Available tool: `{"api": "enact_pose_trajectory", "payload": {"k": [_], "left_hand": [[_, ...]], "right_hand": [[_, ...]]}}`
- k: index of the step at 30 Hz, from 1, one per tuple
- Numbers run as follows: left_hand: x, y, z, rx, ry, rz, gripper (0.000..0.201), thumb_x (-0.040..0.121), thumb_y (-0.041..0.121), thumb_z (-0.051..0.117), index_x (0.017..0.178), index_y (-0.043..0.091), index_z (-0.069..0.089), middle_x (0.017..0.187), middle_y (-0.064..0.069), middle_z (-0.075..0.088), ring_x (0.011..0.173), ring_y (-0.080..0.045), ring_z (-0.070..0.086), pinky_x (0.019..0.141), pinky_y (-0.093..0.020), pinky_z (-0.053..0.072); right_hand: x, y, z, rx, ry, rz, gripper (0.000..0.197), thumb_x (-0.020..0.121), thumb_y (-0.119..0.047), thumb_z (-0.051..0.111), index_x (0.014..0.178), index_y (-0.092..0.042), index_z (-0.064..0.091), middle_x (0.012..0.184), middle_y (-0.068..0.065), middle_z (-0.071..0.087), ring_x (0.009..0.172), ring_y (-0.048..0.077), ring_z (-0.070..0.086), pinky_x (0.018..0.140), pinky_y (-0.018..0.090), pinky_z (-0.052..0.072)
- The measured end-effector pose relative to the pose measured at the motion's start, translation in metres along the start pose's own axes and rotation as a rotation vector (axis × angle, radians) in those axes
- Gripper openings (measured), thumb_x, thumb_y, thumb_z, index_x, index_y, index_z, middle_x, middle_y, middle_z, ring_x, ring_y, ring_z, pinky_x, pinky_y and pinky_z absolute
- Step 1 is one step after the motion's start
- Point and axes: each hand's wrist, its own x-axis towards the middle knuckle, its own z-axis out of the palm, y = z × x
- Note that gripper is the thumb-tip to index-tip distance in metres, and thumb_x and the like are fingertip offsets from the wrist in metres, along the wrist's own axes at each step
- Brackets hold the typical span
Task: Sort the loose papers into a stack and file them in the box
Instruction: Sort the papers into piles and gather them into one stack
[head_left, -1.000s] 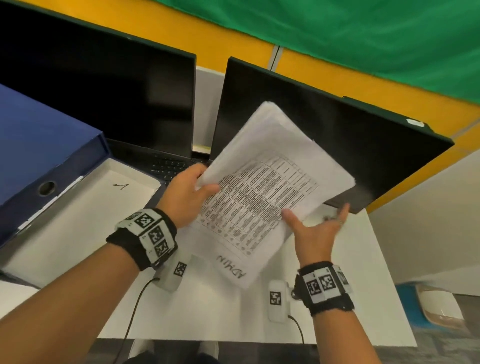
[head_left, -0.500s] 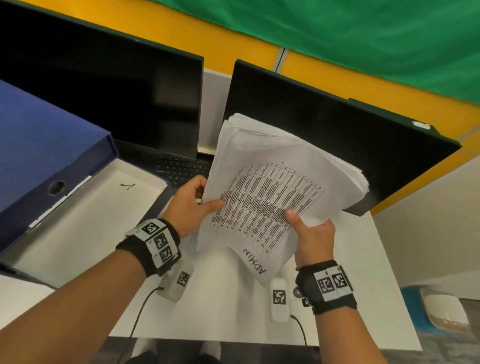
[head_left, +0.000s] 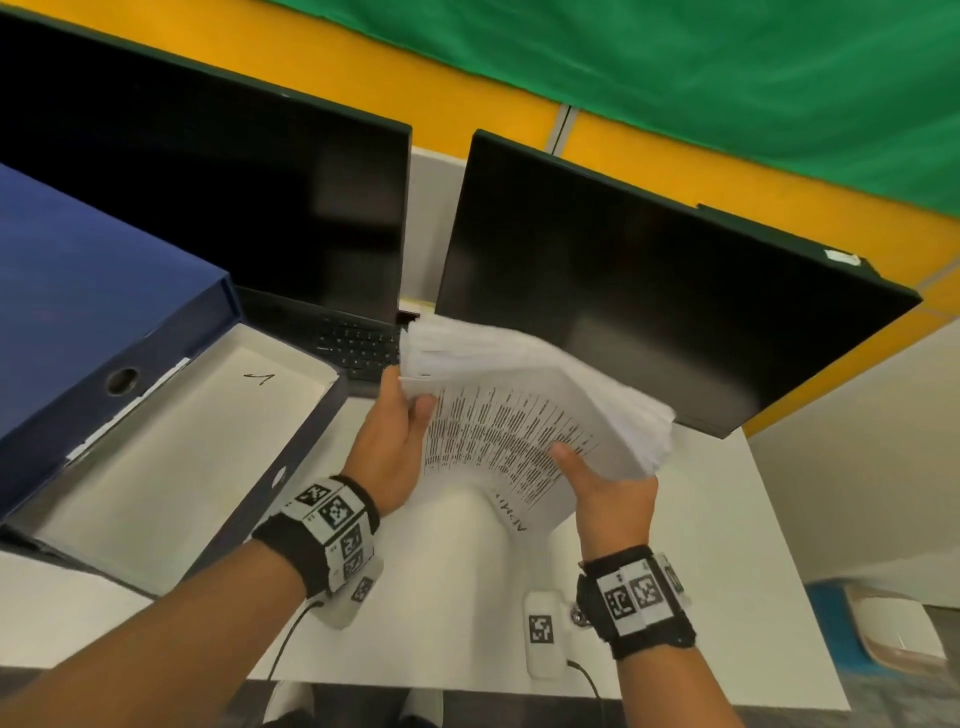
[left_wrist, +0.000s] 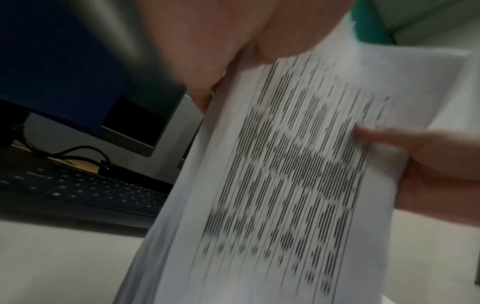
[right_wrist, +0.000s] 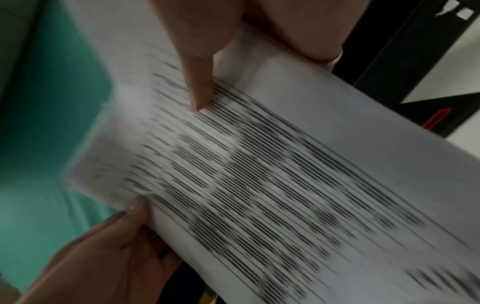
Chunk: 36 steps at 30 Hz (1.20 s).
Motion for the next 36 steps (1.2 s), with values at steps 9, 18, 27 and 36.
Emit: {"api": "enact_pose_trajectory", "payload": {"k": [9, 18, 27, 36], "left_hand": [[0.004, 0.038, 0.005, -0.273, 0.141, 0.061, 0.042, 0.104, 0.033, 0.035, 0.143, 0.020, 0.042, 0.129, 0.003, 0.057, 0.113, -0.002, 0.059, 0.077, -0.006, 0.049], [0.016, 0.045, 0.001, -0.268, 0.216, -0.032, 0.043, 0.105, 0.031, 0.032, 0.139, 0.016, 0.053, 0.134, -0.005, 0.060, 0.121, -0.016, 0.058, 0.097, -0.029, 0.053], [0.001, 0.048, -0.004, -0.715, -0.163, -0.085, 0.066, 0.053, 0.088, 0.059, 0.110, 0.056, 0.066, 0.116, 0.020, 0.069, 0.111, -0.005, 0.065, 0.090, -0.031, 0.055], [0.017, 0.051, -0.024, 0.149, 0.038, 0.214, 0.100, 0.076, 0.068, 0.060, 0.154, 0.035, 0.006, 0.156, 0.025, 0.018, 0.144, 0.006, 0.019, 0.120, -0.046, 0.023]], "right_hand": [[0.009, -0.022, 0.009, 0.032, 0.193, -0.172, 0.003, 0.081, -0.039, 0.068, 0.083, -0.041, 0.068, 0.083, -0.012, 0.069, 0.081, 0.010, 0.069, 0.064, 0.027, 0.058], [0.010, -0.024, 0.012, 0.055, 0.208, -0.173, 0.013, 0.092, -0.032, 0.060, 0.095, -0.041, 0.070, 0.099, -0.001, 0.070, 0.088, 0.017, 0.071, 0.068, 0.033, 0.060], [-0.001, 0.005, 0.007, 0.012, 0.091, -0.039, 0.071, 0.062, -0.027, 0.085, 0.127, -0.019, 0.057, 0.113, -0.003, 0.067, 0.100, 0.009, 0.068, 0.075, 0.022, 0.059], [0.011, -0.005, 0.013, 0.000, 0.084, 0.001, 0.033, 0.076, -0.009, 0.081, 0.101, -0.026, 0.069, 0.095, -0.010, 0.074, 0.089, 0.006, 0.072, 0.075, 0.027, 0.061]]}}
